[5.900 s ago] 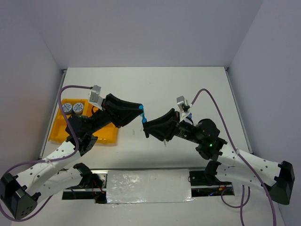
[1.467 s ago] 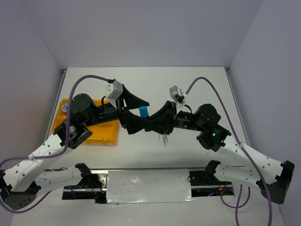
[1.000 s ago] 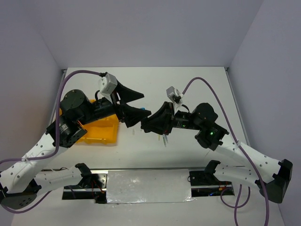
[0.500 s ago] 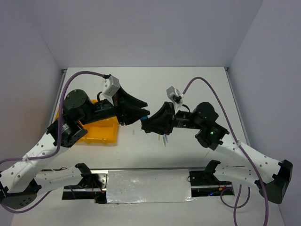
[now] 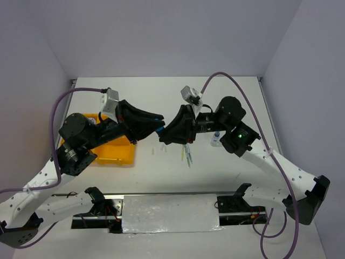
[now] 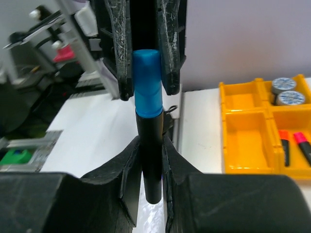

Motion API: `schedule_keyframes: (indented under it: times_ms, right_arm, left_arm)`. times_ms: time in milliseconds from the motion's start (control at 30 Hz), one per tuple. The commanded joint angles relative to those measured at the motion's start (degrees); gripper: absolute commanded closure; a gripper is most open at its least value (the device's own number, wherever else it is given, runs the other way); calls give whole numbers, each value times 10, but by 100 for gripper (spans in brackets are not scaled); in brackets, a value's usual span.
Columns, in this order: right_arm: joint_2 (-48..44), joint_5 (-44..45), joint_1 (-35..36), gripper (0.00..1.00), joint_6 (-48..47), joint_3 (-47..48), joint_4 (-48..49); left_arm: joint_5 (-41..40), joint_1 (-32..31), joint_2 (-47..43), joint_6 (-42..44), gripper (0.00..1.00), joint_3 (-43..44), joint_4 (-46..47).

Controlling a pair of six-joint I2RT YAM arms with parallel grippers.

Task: Sort the stationery into containers
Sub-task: Close the pen cap on the pen.

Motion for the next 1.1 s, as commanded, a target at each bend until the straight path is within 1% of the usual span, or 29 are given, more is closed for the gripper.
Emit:
schedule_keyframes:
  times_ms: [0,33,67,133,167,233,300,367,433,467,567,600,700,900,967,1067]
  right_arm:
    - [29,-21,-32,100,4,131,126]
    - [41,-32,-36,100,3,152,100]
    - [52,-38,-38,100,-1,194,91]
    - [85,-46,-40,100,6,242,74]
    - [94,-56,-41,100,12,251,78]
    - [111,-61,-41,100,33,256,104]
    - [117,-59,-39,100,39,255,118]
    - [123,-56,-41,100,34,265,112]
    - [128,-57,-39,100,24,290,87]
    - [131,-60,-40,100,14,311,65]
    - [143,-58,-40,100,-1,338,36]
    - [146,-58,-41,100,-18,354,10]
    - [153,-53,-40,100,-49,381,-35]
    - [161,-66,-39,100,-72,404,-69]
    - [160,-61,-39,100,-90,404,-92]
    - [155,-62,-41,100,-133,395,-145]
  left_arm:
    - [72,-14,-3,-35,100,-67,-92]
    - [79,-14,-6,-34,100,-73,-104]
    - [94,-15,-9,-35,100,-85,-118]
    - [106,-16,-10,-40,100,-100,-127]
    - [110,-17,-11,-42,100,-112,-127]
    - [115,-21,-16,-56,100,-128,-105]
    - [103,-42,-15,-59,100,-135,-98]
    - [81,-63,-2,-49,100,-134,-121]
    - [79,-68,13,-54,100,-150,-125]
    - [87,-71,17,-56,100,-164,-114]
    - [79,-87,25,-71,100,-183,-95]
    - [68,-93,26,-77,100,-191,-85]
    - [45,-116,41,-78,100,-196,-109]
    - [34,-144,83,-99,100,-229,-93]
    - [31,-146,89,-94,100,-230,-109]
    - [10,-145,91,-71,100,-220,-166]
